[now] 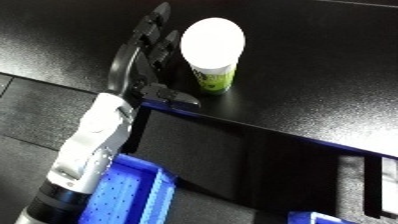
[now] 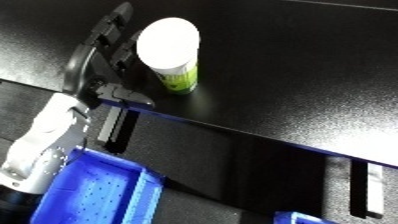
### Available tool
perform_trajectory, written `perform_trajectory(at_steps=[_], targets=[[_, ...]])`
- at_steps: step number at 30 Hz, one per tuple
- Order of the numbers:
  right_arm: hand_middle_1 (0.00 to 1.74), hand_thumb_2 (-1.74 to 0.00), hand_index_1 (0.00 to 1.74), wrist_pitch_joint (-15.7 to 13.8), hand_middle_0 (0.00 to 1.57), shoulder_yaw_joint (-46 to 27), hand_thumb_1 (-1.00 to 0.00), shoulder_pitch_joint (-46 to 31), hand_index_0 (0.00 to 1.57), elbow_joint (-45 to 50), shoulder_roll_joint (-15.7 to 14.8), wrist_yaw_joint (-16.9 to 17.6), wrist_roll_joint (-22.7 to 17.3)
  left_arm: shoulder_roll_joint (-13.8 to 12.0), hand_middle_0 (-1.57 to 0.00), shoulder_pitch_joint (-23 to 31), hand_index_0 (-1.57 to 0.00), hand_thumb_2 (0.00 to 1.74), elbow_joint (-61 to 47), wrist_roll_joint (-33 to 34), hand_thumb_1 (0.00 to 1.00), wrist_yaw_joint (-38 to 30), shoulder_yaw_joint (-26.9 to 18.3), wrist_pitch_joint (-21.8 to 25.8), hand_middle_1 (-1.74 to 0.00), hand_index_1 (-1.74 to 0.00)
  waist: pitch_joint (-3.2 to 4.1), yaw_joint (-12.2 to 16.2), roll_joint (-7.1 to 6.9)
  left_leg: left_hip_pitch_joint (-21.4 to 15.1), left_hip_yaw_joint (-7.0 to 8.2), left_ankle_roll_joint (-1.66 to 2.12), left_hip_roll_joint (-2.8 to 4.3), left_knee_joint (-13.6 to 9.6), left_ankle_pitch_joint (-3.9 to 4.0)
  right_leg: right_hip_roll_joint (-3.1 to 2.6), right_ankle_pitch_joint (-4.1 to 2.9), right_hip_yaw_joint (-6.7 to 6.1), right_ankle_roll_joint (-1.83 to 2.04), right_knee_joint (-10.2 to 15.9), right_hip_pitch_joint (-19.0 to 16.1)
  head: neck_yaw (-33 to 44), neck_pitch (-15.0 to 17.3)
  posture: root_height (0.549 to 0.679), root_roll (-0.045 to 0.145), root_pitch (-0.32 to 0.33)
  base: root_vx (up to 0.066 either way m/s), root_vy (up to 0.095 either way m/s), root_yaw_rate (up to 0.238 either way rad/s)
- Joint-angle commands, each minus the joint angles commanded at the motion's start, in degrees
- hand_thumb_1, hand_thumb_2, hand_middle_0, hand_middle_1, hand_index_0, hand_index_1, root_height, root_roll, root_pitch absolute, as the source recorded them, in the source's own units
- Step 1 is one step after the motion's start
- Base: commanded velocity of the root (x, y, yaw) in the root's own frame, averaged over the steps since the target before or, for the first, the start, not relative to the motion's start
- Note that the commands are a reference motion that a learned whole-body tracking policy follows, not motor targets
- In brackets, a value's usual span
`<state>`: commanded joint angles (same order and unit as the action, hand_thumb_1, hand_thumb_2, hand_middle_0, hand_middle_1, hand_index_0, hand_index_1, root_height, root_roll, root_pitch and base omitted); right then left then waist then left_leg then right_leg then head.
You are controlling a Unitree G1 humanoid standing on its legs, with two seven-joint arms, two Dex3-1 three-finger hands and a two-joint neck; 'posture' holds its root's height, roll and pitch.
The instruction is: Pick up the object and place it into the box
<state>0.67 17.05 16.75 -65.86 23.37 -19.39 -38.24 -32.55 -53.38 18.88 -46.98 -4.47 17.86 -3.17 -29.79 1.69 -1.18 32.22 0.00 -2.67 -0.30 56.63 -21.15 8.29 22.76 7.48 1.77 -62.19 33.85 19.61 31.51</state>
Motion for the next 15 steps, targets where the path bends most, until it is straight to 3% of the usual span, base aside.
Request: perform_trajectory(at_steps=[9, 15], targets=[[0.00, 0.00, 0.00, 0.7, 0.00, 0.8, 0.00, 1.9, 0.00, -0.1, 0.1, 0.2, -1.4, 2.8, 0.00, -5.6, 0.00, 0.00, 6.8, -1.7, 0.00, -0.7, 3.8, -0.1, 0.00, 0.00, 0.00, 1.5, -0.69, 0.8, 0.62, -0.14, 0.58, 0.4, -0.41, -0.29, -0.45, -0.55, 0.27, 0.1, 1.3, 0.8, -1.0, 0.589, 0.026, -0.041, -0.002, 0.018, -0.057], [0.00, 0.00, 0.00, 0.8, 0.00, 1.3, 0.00, 2.6, 0.00, -0.3, -0.4, 0.5, -1.8, 4.1, -0.47, -8.6, -0.47, 0.52, 9.5, -0.7, 0.30, 0.3, 5.7, 0.3, -0.52, -0.52, 0.00, 2.1, -0.80, 1.0, 0.99, -0.25, 0.85, 0.3, -0.56, -0.28, -0.72, -0.87, 0.45, 0.1, 1.9, 1.2, -1.8, 0.590, 0.025, -0.037, -0.018, 0.017, -0.033]])
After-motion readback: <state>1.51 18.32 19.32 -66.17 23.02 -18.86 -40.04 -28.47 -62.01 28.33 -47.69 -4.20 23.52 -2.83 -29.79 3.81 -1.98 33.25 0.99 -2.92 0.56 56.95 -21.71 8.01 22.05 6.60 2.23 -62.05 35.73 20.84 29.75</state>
